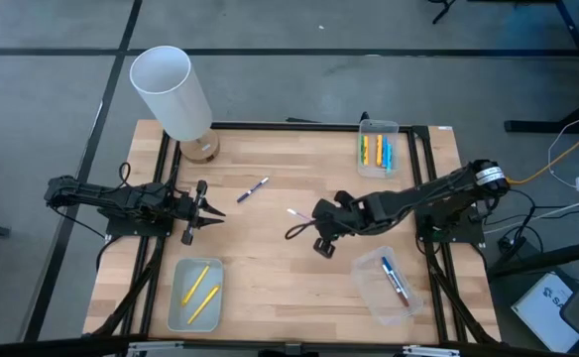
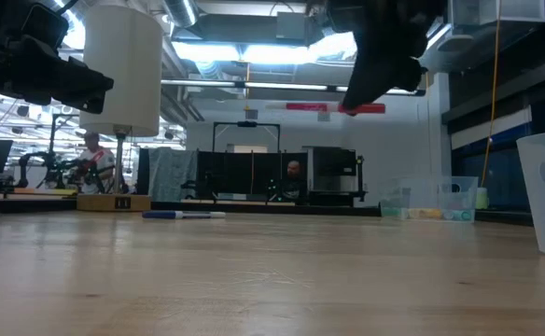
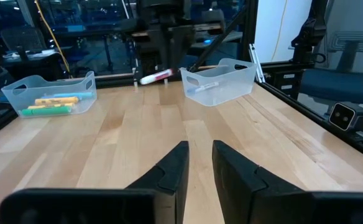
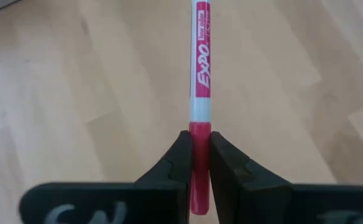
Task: Pick & Place Markers
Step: Put the pink marker pen into the bottom transparent bin, then put the dark blue marker pen into the bottom transparent bin
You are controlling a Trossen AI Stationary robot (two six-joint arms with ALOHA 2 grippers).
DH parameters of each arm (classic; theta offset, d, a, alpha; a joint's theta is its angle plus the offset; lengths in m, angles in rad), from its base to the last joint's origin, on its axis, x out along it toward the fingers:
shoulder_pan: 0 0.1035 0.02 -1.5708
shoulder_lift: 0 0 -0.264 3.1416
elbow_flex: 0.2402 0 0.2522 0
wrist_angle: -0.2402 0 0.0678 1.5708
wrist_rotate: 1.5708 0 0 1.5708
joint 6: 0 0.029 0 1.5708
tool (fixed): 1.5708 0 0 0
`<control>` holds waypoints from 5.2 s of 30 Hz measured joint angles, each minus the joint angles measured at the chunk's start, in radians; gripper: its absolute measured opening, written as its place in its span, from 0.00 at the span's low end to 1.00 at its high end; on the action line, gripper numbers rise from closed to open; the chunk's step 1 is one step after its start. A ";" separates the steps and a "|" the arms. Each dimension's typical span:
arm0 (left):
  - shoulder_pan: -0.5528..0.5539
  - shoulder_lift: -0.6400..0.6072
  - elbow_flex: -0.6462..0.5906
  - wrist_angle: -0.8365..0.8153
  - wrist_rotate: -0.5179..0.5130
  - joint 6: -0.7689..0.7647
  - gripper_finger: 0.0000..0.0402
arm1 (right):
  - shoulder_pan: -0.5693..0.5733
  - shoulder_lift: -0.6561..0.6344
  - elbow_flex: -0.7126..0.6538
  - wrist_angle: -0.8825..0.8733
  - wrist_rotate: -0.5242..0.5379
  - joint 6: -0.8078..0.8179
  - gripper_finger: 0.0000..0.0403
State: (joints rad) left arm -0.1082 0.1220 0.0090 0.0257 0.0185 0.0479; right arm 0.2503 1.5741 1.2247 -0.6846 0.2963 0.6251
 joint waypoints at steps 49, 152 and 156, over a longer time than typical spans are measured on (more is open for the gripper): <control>0.000 0.000 0.000 0.000 0.000 0.000 0.17 | 0.329 -0.160 0.000 -0.306 -0.463 0.673 0.09; 0.000 0.000 0.000 0.000 0.000 0.000 0.16 | 0.424 -0.196 -0.419 0.148 -0.638 0.990 0.01; 0.000 0.000 0.000 0.000 0.000 0.000 0.17 | 0.424 -0.196 -0.369 0.122 -0.638 0.952 0.01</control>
State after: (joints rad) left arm -0.1085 0.1220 0.0090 0.0257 0.0186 0.0479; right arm 0.6739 1.3785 0.8555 -0.5625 -0.3416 1.5775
